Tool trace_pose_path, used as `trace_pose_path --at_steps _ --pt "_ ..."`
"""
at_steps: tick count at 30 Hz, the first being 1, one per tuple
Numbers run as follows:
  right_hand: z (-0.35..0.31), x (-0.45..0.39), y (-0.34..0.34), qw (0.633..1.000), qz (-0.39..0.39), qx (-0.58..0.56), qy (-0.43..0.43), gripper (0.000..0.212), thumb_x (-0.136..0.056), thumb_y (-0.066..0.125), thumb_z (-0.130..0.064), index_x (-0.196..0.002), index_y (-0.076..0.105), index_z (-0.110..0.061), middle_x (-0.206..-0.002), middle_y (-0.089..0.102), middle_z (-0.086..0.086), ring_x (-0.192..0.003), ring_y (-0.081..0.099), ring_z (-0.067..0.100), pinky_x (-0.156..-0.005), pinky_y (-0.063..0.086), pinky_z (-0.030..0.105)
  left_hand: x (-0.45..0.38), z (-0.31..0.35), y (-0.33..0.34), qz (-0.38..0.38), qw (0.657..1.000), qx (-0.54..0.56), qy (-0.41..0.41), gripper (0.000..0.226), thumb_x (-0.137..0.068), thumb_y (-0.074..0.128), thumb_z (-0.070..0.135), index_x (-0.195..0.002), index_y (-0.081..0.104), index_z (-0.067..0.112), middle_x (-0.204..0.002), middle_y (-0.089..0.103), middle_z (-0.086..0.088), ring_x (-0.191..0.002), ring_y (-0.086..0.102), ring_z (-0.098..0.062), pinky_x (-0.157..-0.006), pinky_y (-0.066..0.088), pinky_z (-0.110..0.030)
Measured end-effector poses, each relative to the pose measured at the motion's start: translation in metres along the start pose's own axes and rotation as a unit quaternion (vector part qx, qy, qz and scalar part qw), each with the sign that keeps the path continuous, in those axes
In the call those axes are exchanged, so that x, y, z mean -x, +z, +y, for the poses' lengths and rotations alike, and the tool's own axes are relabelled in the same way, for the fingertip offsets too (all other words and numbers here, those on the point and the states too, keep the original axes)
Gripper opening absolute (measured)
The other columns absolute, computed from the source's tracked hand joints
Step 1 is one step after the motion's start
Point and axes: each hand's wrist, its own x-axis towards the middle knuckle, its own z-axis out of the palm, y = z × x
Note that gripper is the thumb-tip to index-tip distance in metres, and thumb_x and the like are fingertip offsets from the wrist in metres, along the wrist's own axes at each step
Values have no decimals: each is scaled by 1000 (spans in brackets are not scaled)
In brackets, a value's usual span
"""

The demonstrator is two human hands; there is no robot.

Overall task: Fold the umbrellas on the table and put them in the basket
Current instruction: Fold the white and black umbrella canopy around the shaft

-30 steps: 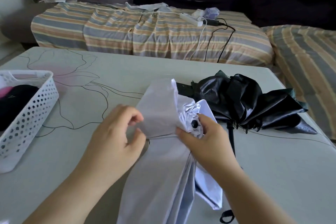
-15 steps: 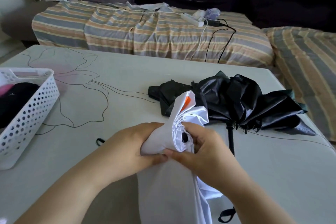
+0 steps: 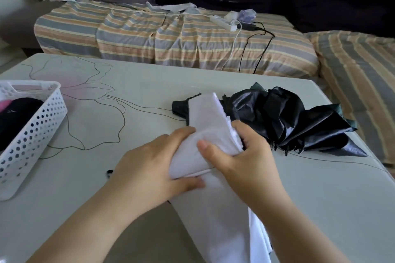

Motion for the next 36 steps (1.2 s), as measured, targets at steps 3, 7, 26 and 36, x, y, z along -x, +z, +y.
trace_pose_path --at_steps 3,7,26,36 --pt "-3 -5 -12 999 -2 -41 -15 17 -76 78 -14 -69 63 -18 -65 66 -9 -59 60 3 -54 46 15 2 -8 -1 -52 996 3 -71 65 -57 72 64 -111 42 43 -97 60 22 -85 59 -4 -69 48 -23" --pt "-8 -8 -21 998 -57 -41 2 15 -75 79 -21 -75 64 -27 -69 67 -14 -63 63 1 -58 46 15 3 -7 3 -122 975 138 -127 24 -67 80 39 -80 65 26 -78 70 5 -72 65 -12 -67 51 -28" --pt "1 -20 -2 937 113 -275 185 17 -81 71 -10 -97 70 -16 -89 75 4 -85 72 23 -83 57 47 13 49 38 117 993 0 13 25 -63 59 41 -60 43 22 -42 44 4 -34 45 -22 -39 11 -12" --pt "-2 -23 -10 920 54 -379 79 29 -89 56 0 -117 61 -7 -108 69 19 -98 68 33 -82 56 46 9 44 8 -162 741 613 -221 54 -67 79 46 -96 67 4 -90 74 -14 -76 72 -24 -70 60 -35"
